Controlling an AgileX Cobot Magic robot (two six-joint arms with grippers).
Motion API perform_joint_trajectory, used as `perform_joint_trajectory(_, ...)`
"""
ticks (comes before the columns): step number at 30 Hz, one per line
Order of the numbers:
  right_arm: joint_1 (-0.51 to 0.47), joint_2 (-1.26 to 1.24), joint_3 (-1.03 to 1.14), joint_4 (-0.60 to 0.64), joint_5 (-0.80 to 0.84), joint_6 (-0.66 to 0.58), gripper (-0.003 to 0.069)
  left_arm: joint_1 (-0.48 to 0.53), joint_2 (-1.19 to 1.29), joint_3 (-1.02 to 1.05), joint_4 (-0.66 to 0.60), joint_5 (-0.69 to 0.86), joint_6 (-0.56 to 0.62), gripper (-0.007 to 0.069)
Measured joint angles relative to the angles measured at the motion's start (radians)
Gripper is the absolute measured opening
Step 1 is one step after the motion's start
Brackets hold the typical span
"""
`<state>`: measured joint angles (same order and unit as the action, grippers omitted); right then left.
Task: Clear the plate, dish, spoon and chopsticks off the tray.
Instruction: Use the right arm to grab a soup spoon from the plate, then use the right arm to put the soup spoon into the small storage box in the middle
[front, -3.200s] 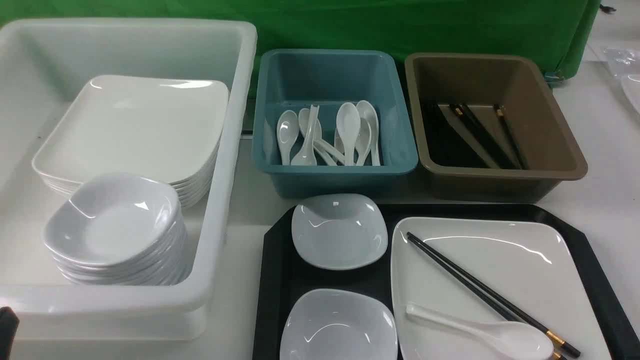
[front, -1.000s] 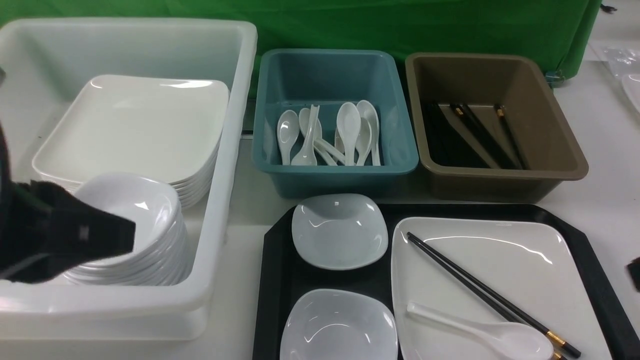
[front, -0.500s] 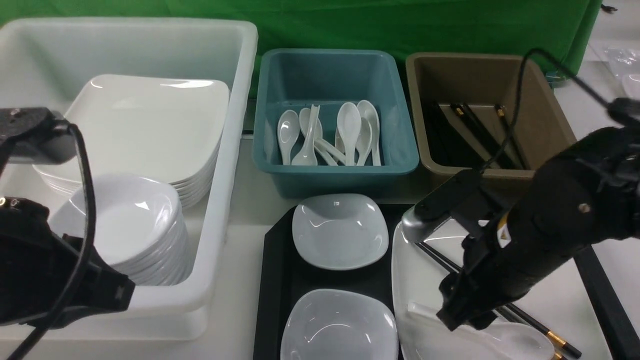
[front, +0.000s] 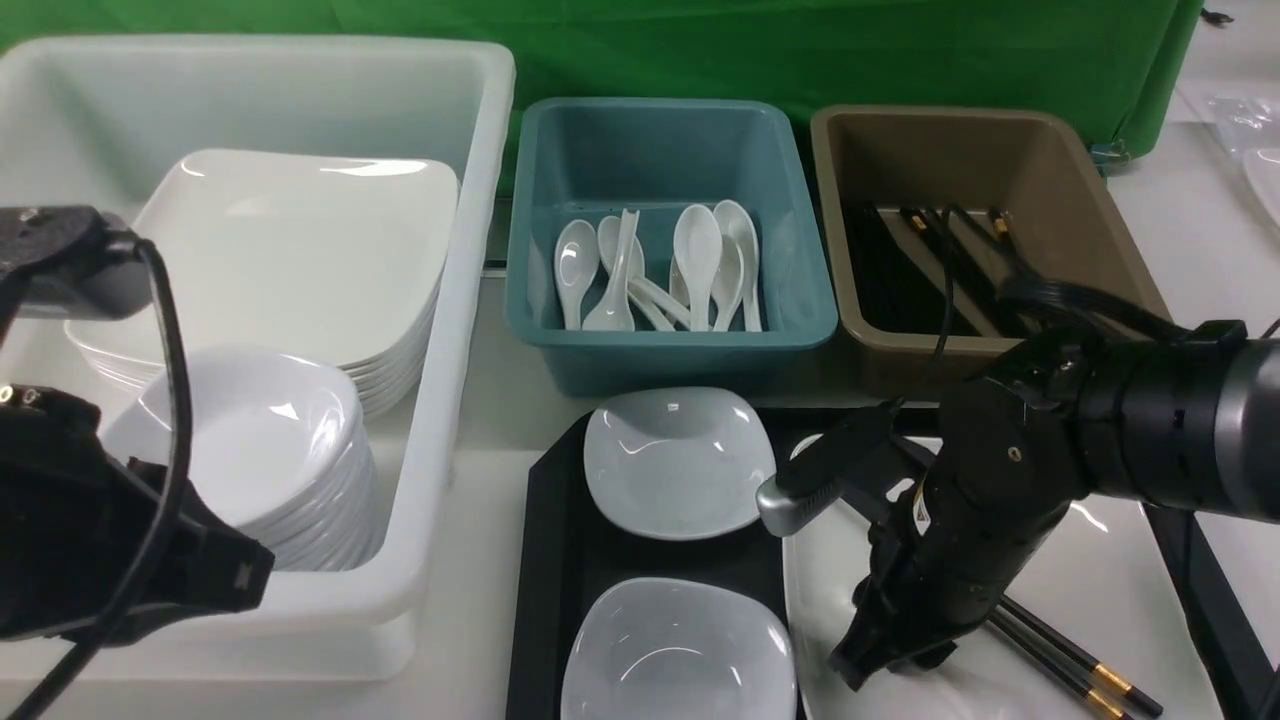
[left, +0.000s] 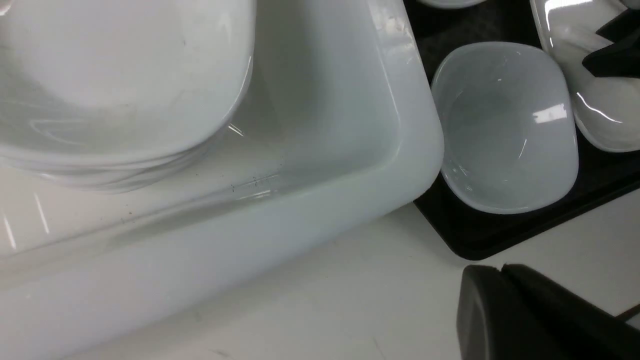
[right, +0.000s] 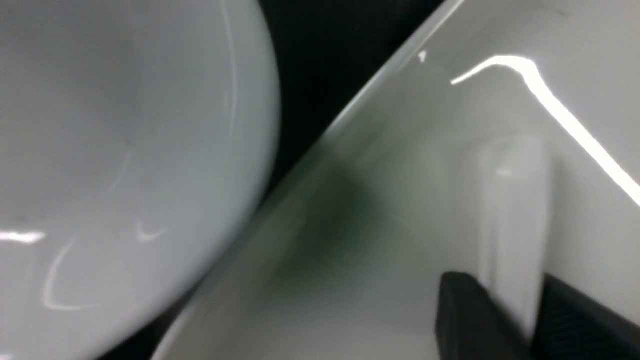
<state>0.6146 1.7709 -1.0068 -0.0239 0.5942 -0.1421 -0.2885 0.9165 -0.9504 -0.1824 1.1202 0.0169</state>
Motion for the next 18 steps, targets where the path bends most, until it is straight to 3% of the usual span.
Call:
perform_joint_trajectory(10,-0.001,-0.176,-0.117,-0.001,-0.012,0.054,0.0091,0.000,0.000,0.000,0.000,-0.018,0.003,0.0003)
perform_joint_trajectory(14,-0.018,-0.163,-0.328,0.001,-0.266,0.078,0.0082,0.000,0.000,0.000,0.000,-0.022,0.003,0.0007)
perform_joint_trajectory(18,-0.037,-0.078,-0.470,0.001,-0.389,0.106,0.0082,0.000,0.000,0.000,-0.001,-0.023,0.003,0.0008)
